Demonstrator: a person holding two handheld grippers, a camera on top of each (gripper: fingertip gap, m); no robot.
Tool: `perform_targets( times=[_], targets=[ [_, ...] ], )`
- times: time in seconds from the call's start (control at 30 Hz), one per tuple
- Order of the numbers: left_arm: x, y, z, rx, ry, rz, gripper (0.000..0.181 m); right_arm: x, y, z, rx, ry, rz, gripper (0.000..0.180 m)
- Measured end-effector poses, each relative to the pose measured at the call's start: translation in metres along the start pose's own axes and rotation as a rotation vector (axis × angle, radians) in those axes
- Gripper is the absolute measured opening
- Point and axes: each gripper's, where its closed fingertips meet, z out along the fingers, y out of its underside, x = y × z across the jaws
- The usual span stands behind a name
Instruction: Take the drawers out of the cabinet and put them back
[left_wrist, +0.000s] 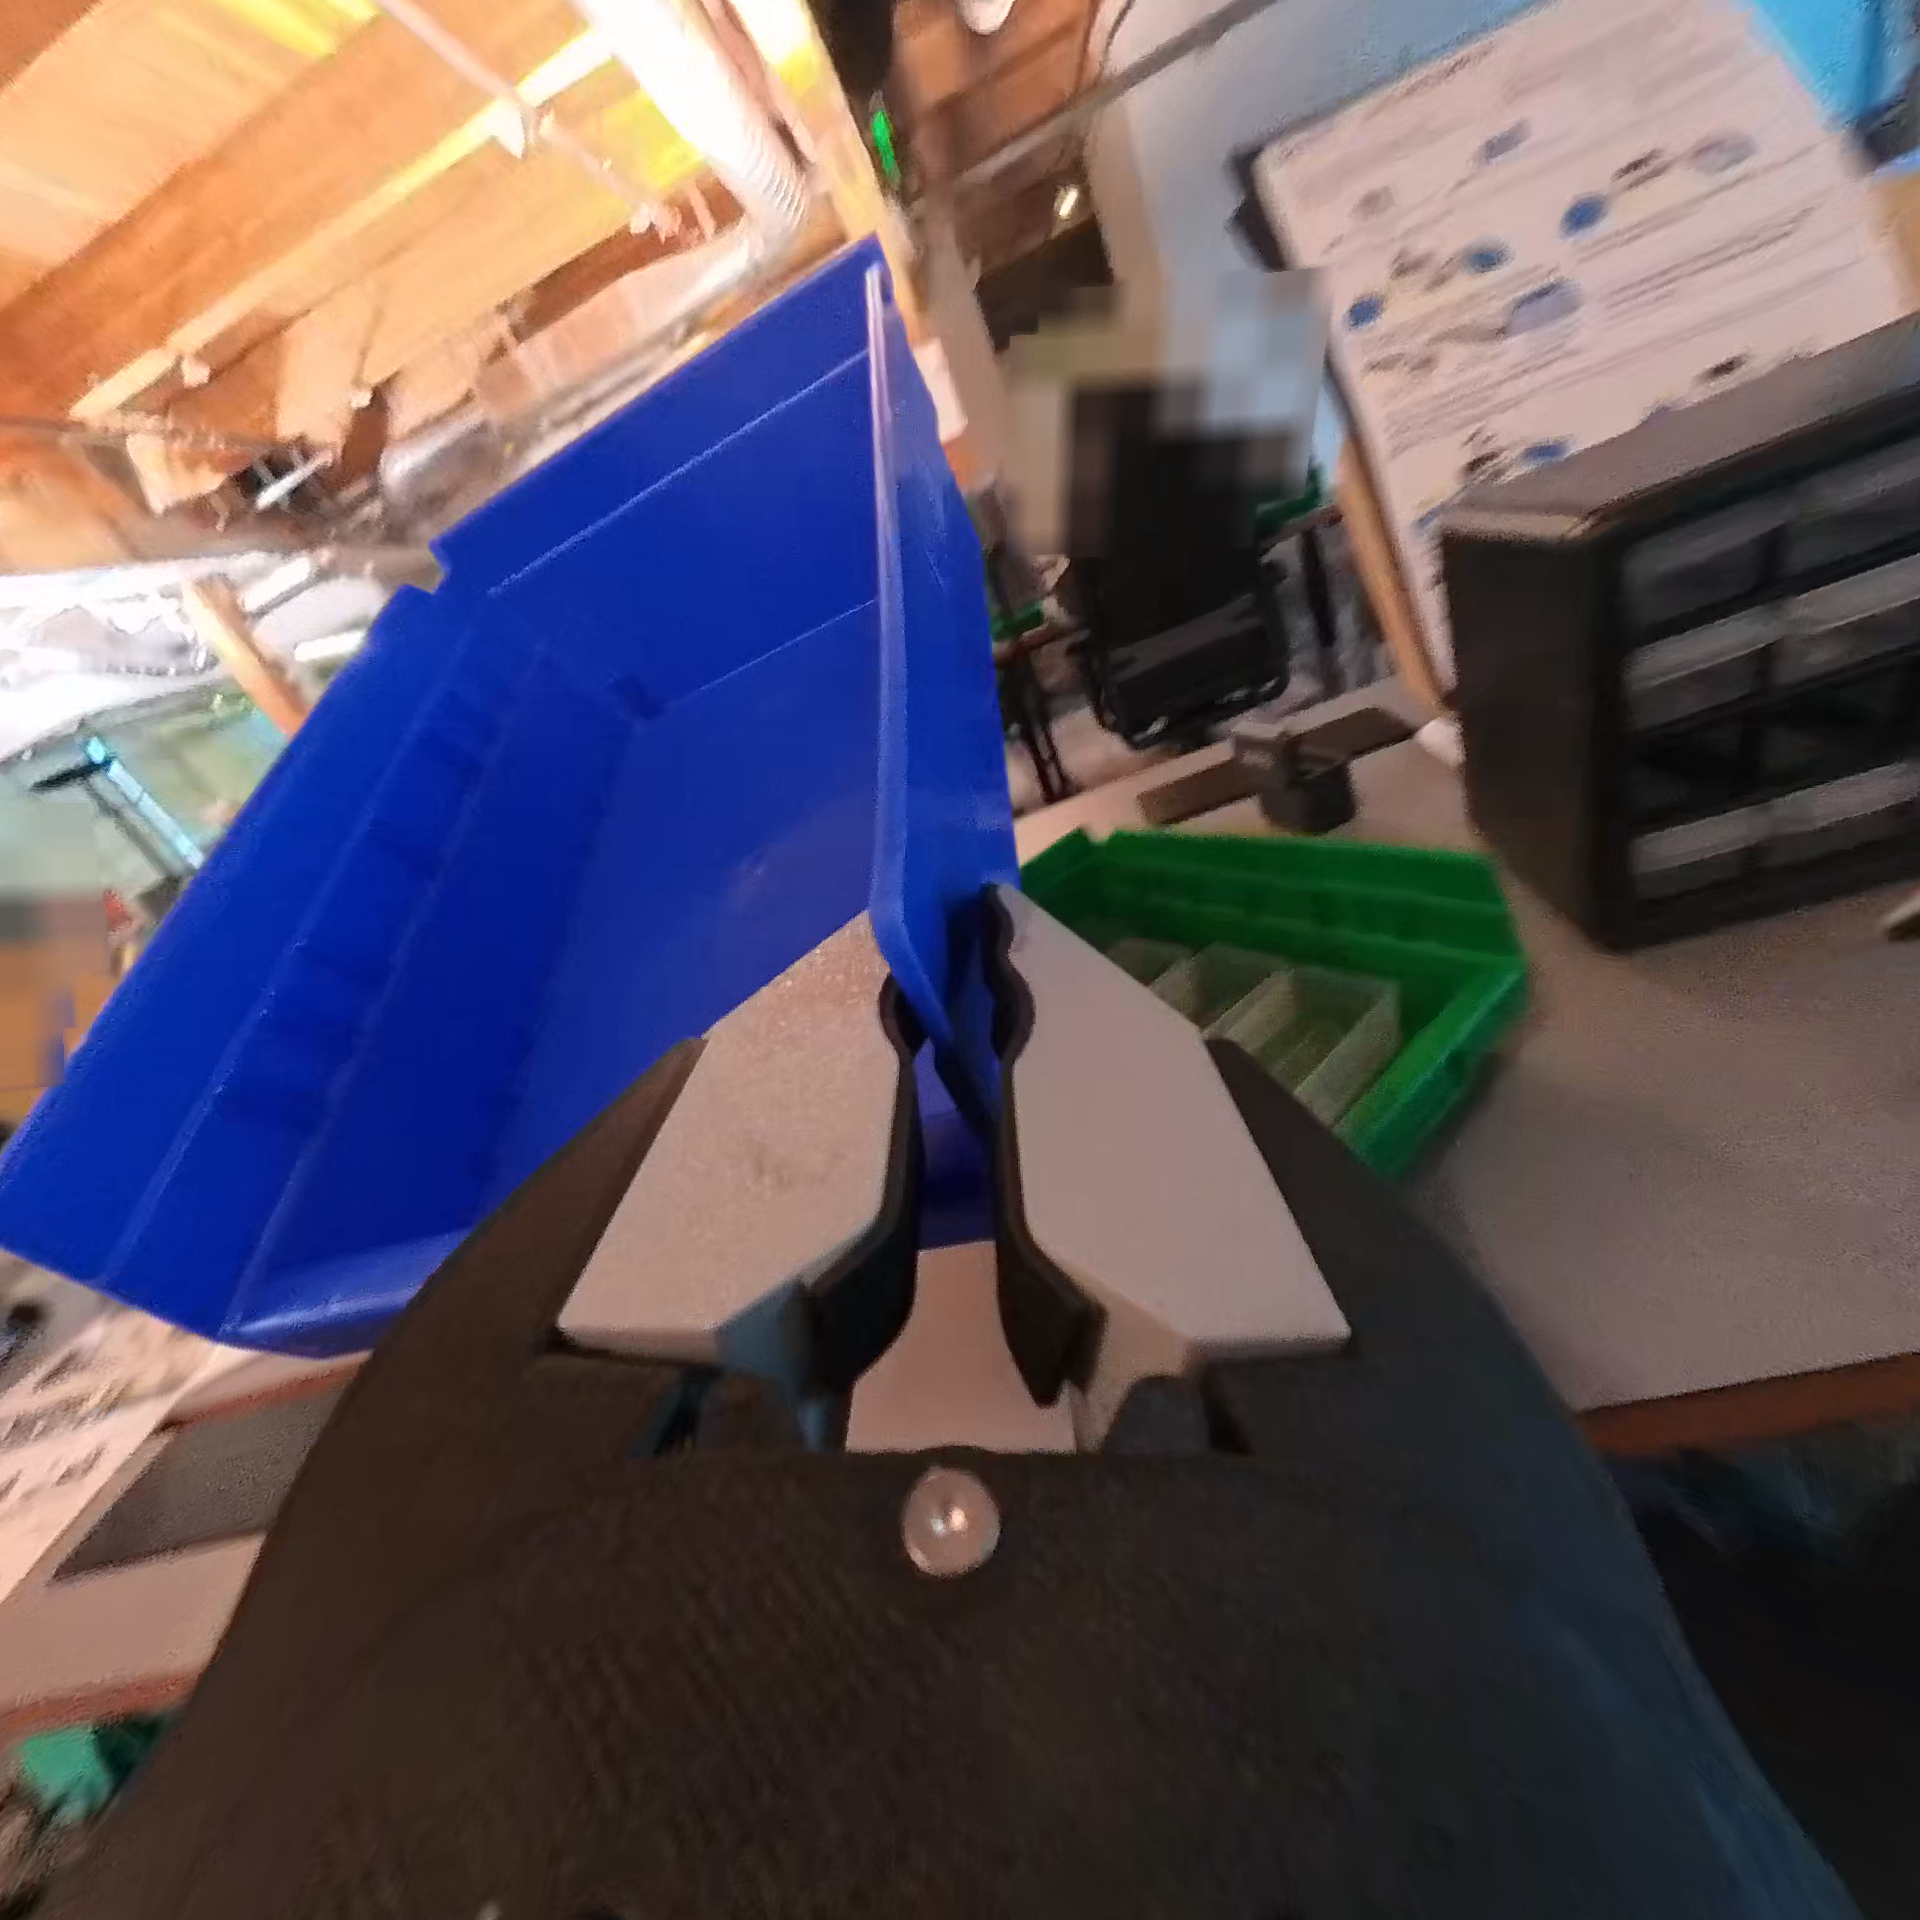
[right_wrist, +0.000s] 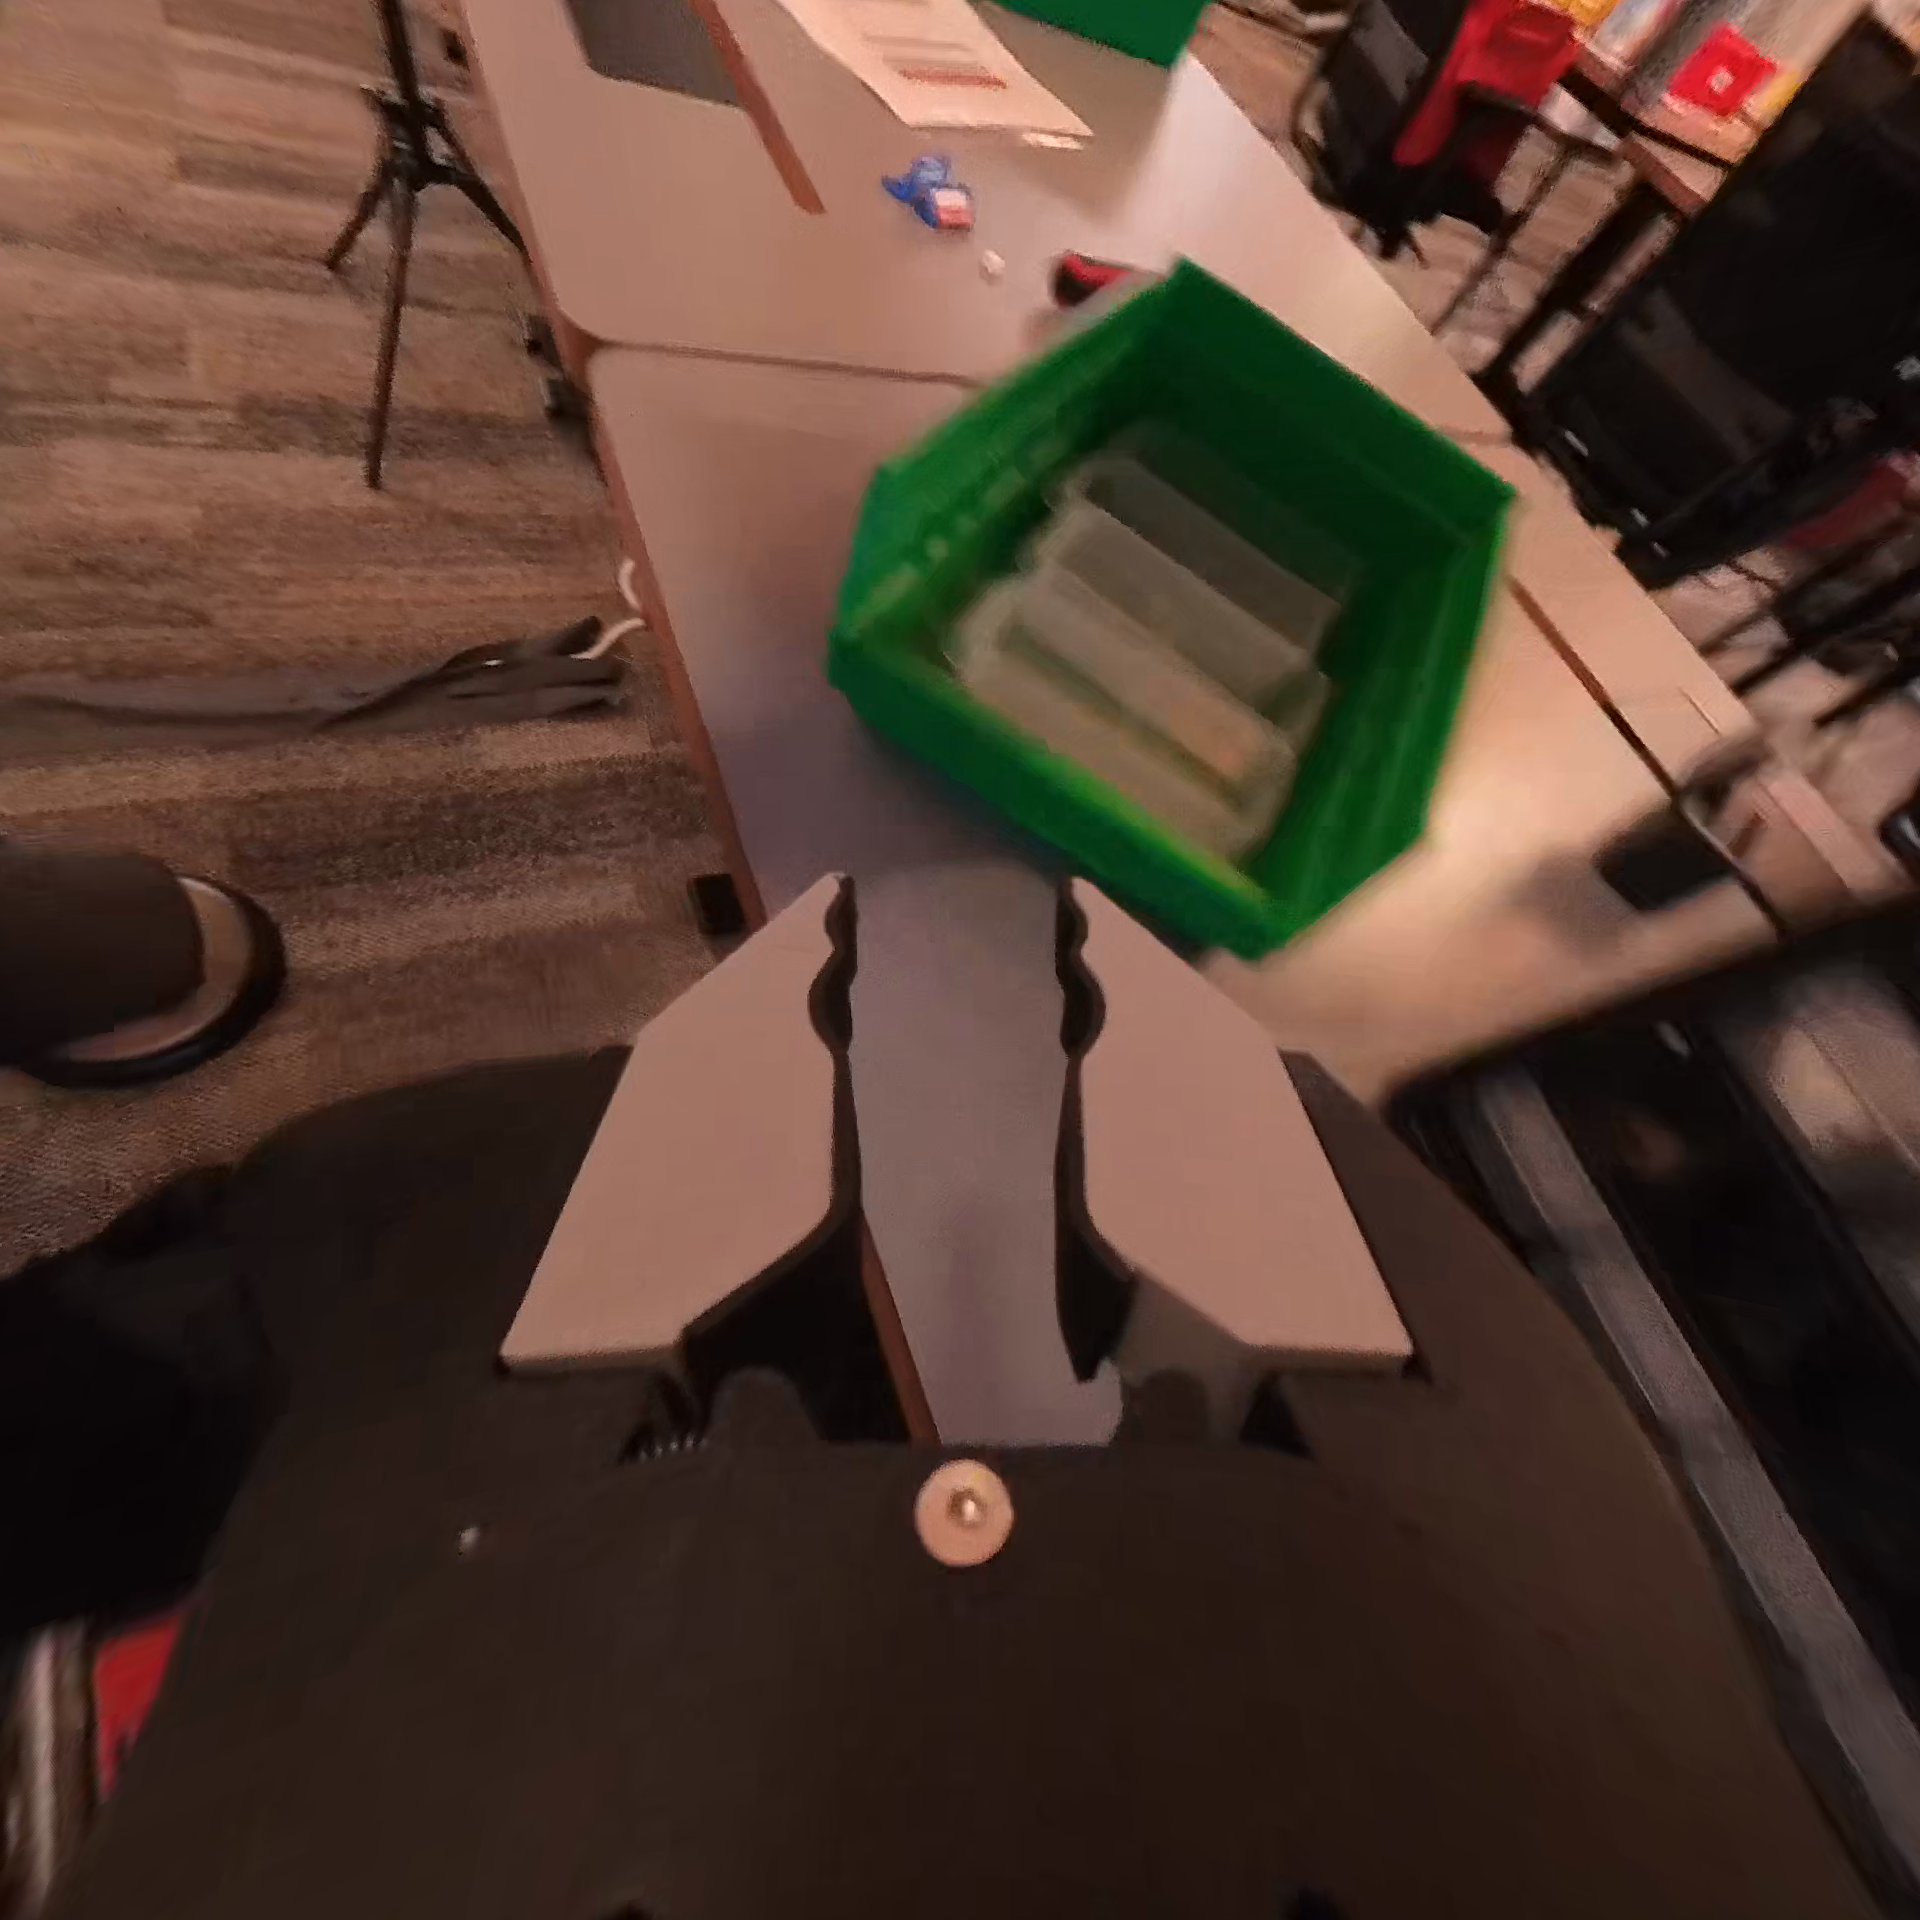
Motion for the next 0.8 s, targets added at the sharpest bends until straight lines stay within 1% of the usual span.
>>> perform_targets(
  times=[0.07, 0.1, 0.13, 0.2, 0.33, 0.4, 0.43, 0.53, 0.63, 0.73, 0.8],
  targets=[
    [0.028, -0.03, -0.011, 0.089, 0.06, 0.024, 0.005, 0.03, 0.028, -0.052, 0.0, 0.051, 0.044, 0.033],
    [0.045, -0.046, -0.018, 0.136, 0.099, 0.035, 0.005, 0.046, 0.044, -0.078, -0.006, 0.085, 0.062, 0.026],
    [0.066, -0.062, -0.025, 0.183, 0.144, 0.048, 0.005, 0.059, 0.062, -0.104, -0.027, 0.109, 0.075, 0.021],
    [0.114, -0.091, -0.038, 0.261, 0.262, 0.069, 0.005, 0.083, 0.105, -0.154, -0.107, 0.153, 0.095, 0.017],
    [0.225, -0.137, -0.062, 0.378, 0.538, 0.099, 0.005, 0.137, 0.179, -0.251, -0.234, 0.363, 0.238, 0.023],
    [0.286, -0.153, -0.069, 0.396, 0.689, 0.113, 0.005, 0.156, 0.205, -0.297, -0.284, 0.475, 0.303, 0.028],
    [0.318, -0.158, -0.071, 0.397, 0.762, 0.122, 0.005, 0.164, 0.215, -0.319, -0.295, 0.534, 0.335, 0.028],
    [0.41, -0.158, -0.073, 0.345, 0.951, 0.175, 0.006, 0.181, 0.235, -0.377, -0.255, 0.672, 0.442, 0.026],
    [0.49, -0.144, -0.065, 0.259, 1.07, 0.232, 0.009, 0.191, 0.258, -0.418, -0.204, 0.761, 0.578, 0.025],
    [0.555, -0.119, -0.051, 0.168, 1.138, 0.275, 0.01, 0.193, 0.287, -0.436, -0.224, 0.781, 0.705, 0.025],
    [0.59, -0.1, -0.041, 0.113, 1.158, 0.291, 0.011, 0.193, 0.294, -0.435, -0.229, 0.762, 0.718, 0.027]
  ],
)
